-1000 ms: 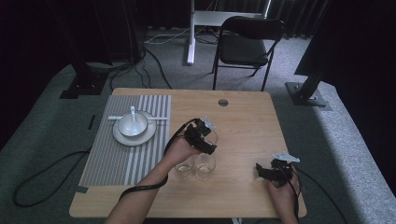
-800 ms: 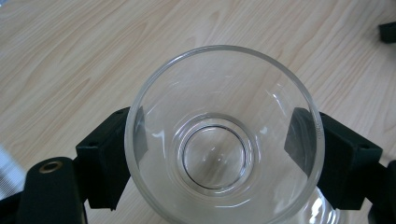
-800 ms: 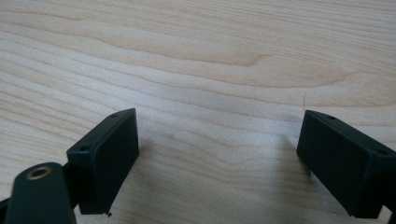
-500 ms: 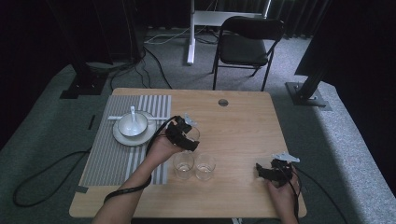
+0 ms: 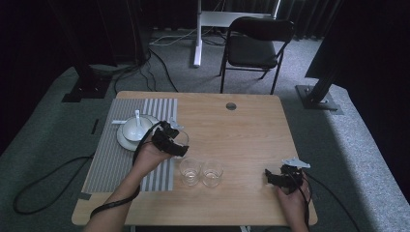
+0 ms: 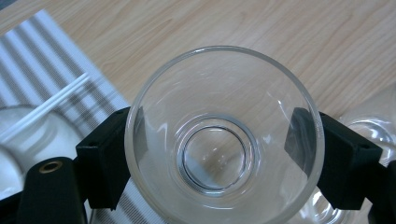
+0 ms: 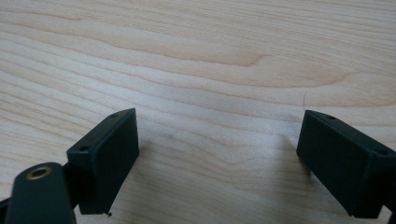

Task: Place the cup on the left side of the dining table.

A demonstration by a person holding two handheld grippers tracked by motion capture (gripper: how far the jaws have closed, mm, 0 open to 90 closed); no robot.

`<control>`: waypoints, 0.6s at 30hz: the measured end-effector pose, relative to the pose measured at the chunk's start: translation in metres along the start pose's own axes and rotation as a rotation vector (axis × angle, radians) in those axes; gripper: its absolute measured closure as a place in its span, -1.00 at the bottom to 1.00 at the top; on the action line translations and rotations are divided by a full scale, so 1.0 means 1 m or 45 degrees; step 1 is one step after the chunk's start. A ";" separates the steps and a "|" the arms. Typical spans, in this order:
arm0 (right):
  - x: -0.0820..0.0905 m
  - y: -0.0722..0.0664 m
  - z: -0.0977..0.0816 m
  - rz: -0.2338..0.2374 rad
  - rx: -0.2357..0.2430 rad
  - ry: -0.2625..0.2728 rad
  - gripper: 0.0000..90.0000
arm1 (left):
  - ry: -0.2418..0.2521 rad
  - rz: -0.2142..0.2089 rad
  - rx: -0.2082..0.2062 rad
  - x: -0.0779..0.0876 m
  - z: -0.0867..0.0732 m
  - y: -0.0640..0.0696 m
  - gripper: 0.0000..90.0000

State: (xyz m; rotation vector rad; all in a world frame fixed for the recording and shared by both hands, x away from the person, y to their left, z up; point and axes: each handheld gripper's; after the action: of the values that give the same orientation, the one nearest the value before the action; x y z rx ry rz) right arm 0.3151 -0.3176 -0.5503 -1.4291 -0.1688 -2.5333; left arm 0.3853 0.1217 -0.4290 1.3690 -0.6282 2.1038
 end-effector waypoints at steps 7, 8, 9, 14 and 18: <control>0.000 0.000 0.000 -0.001 0.003 0.001 -0.73 | -0.002 0.015 0.046 0.004 -0.020 -0.012 -0.59; 0.000 0.000 0.000 -0.001 0.003 0.001 -0.73 | -0.004 0.016 0.055 0.004 -0.024 -0.014 -0.59; 0.000 0.000 0.000 -0.002 0.004 0.001 -0.72 | -0.005 0.020 0.058 0.003 -0.026 -0.015 -0.59; 0.000 0.000 0.000 0.000 0.001 0.001 -0.73 | -0.024 0.020 0.083 0.001 -0.040 -0.021 -0.59; 0.000 0.000 0.000 0.000 0.001 0.000 -0.73 | -0.025 0.018 0.104 0.000 -0.050 -0.024 -0.59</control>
State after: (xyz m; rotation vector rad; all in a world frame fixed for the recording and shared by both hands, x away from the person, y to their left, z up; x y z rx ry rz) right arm 0.3152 -0.3176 -0.5503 -1.4285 -0.1696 -2.5334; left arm 0.3682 0.1715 -0.4459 1.4356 -0.5671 2.1510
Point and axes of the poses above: each handheld gripper's, and its own axes: x roughly backward along the jaws, z roughly out of its top, y roughly to its right, and after that the axes turned 15 degrees about -y, right-handed
